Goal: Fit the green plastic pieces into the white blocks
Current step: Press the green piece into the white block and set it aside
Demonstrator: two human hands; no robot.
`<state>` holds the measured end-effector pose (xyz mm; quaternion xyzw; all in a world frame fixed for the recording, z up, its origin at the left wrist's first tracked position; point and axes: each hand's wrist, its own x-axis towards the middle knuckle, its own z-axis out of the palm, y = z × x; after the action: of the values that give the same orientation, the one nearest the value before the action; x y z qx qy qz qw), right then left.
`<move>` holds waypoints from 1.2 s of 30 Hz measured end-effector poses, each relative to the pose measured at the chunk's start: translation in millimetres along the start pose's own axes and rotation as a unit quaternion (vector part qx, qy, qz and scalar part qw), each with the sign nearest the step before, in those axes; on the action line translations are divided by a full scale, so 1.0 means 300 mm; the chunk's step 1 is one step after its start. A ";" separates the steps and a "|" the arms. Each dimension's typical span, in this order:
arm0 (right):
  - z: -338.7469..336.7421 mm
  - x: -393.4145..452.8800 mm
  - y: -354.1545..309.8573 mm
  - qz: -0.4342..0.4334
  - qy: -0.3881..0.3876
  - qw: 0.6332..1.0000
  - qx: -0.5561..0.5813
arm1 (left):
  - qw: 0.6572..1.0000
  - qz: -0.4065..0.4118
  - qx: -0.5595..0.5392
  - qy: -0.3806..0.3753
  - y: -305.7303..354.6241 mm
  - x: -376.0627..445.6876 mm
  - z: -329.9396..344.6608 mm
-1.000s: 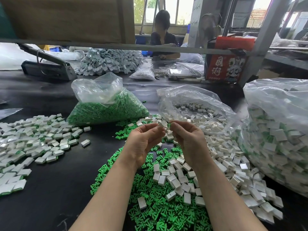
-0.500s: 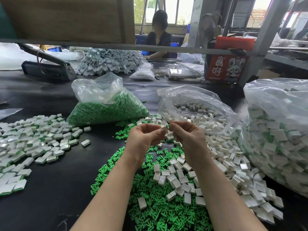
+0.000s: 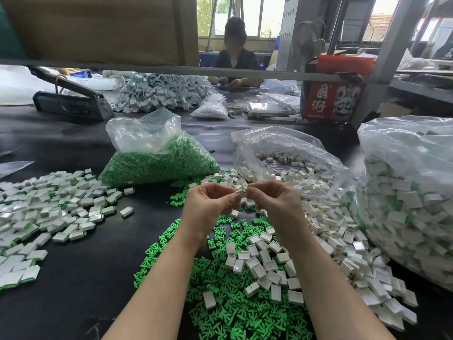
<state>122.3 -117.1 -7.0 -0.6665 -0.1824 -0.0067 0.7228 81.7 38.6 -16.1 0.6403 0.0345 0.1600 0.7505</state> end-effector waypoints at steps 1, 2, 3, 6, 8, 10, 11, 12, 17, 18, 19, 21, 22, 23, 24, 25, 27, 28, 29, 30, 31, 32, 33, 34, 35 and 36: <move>-0.001 0.000 0.002 -0.003 -0.003 1.000 -0.012 | 1.000 0.005 0.009 -0.002 0.001 0.000 -0.004; -0.003 -0.001 0.003 -0.005 -0.006 1.000 -0.020 | 1.000 0.010 0.018 -0.004 0.001 0.000 -0.009; -0.005 0.000 0.004 -0.006 -0.010 1.000 -0.025 | 0.999 0.015 0.029 -0.007 0.002 -0.001 -0.013; -0.006 -0.001 0.005 -0.017 -0.031 0.998 -0.042 | 0.998 0.026 0.051 -0.010 0.009 -0.005 -0.015; -0.004 -0.001 0.010 -0.008 -0.049 0.998 -0.046 | 0.999 0.024 0.040 -0.009 0.012 -0.003 -0.015; 0.003 -0.001 0.017 0.011 -0.078 0.994 -0.073 | 1.000 0.012 0.028 -0.005 0.010 0.001 -0.016; 0.008 -0.001 0.020 0.013 -0.096 0.990 -0.099 | 1.000 0.006 0.029 -0.004 0.008 0.002 -0.016; 0.015 -0.001 0.022 0.013 -0.109 0.987 -0.117 | 0.999 -0.001 0.034 -0.005 0.004 0.003 -0.016; 0.034 0.004 0.026 0.018 -0.114 0.990 -0.080 | 0.992 -0.014 0.108 -0.066 -0.010 0.007 -0.013; 0.034 0.004 0.029 0.020 -0.114 0.990 -0.078 | 0.989 -0.023 0.119 -0.088 -0.012 0.004 -0.010; 0.036 0.003 0.032 0.019 -0.114 0.990 -0.082 | 0.986 -0.032 0.124 -0.110 -0.016 0.001 -0.006; 0.040 -0.001 0.036 0.014 -0.113 0.989 -0.097 | 0.982 -0.034 0.133 -0.131 -0.024 -0.004 0.005; 0.041 -0.002 0.039 0.009 -0.113 0.987 -0.111 | 0.981 -0.031 0.138 -0.133 -0.028 -0.004 0.010; 0.041 -0.003 0.042 0.003 -0.112 0.985 -0.130 | 0.981 -0.026 0.141 -0.134 -0.031 -0.004 0.012; 0.042 -0.003 0.045 -0.001 -0.111 0.982 -0.153 | 0.980 -0.024 0.142 -0.136 -0.033 -0.003 0.013; 0.042 -0.004 0.048 -0.003 -0.111 0.979 -0.171 | 0.980 -0.024 0.140 -0.139 -0.035 -0.002 0.012; 0.044 -0.004 0.054 -0.005 -0.106 0.977 -0.187 | 0.979 -0.025 0.142 -0.147 -0.037 0.000 0.009; 0.044 -0.004 0.056 -0.004 -0.103 0.977 -0.189 | 0.977 -0.023 0.146 -0.151 -0.036 -0.001 0.009; 0.045 -0.003 0.056 -0.003 -0.103 0.977 -0.185 | 0.977 -0.020 0.147 -0.153 -0.034 -0.002 0.010; 0.047 -0.003 0.055 -0.001 -0.103 0.979 -0.175 | 0.977 -0.017 0.145 -0.153 -0.032 -0.004 0.012; 0.047 -0.002 0.055 0.001 -0.104 0.981 -0.163 | 0.978 -0.016 0.140 -0.152 -0.031 -0.006 0.013; 0.046 -0.002 0.054 0.003 -0.106 0.983 -0.148 | 0.979 -0.018 0.132 -0.151 -0.030 -0.007 0.015; 0.046 -0.003 0.051 0.008 -0.112 0.986 -0.125 | 0.981 -0.023 0.123 -0.148 -0.029 -0.009 0.015; 0.047 -0.005 0.047 0.017 -0.121 0.988 -0.093 | 0.982 -0.028 0.113 -0.146 -0.030 -0.010 0.015; 0.047 -0.008 0.041 0.031 -0.129 0.990 -0.055 | 0.983 -0.032 0.106 -0.144 -0.031 -0.012 0.015; 0.047 -0.009 0.037 0.048 -0.131 0.990 -0.021 | 0.984 -0.034 0.101 -0.141 -0.032 -0.013 0.016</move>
<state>118.9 -102.7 -17.7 -0.6846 -0.2433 0.1115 0.6780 81.0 31.7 -25.2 0.7272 -0.0342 0.0386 0.6845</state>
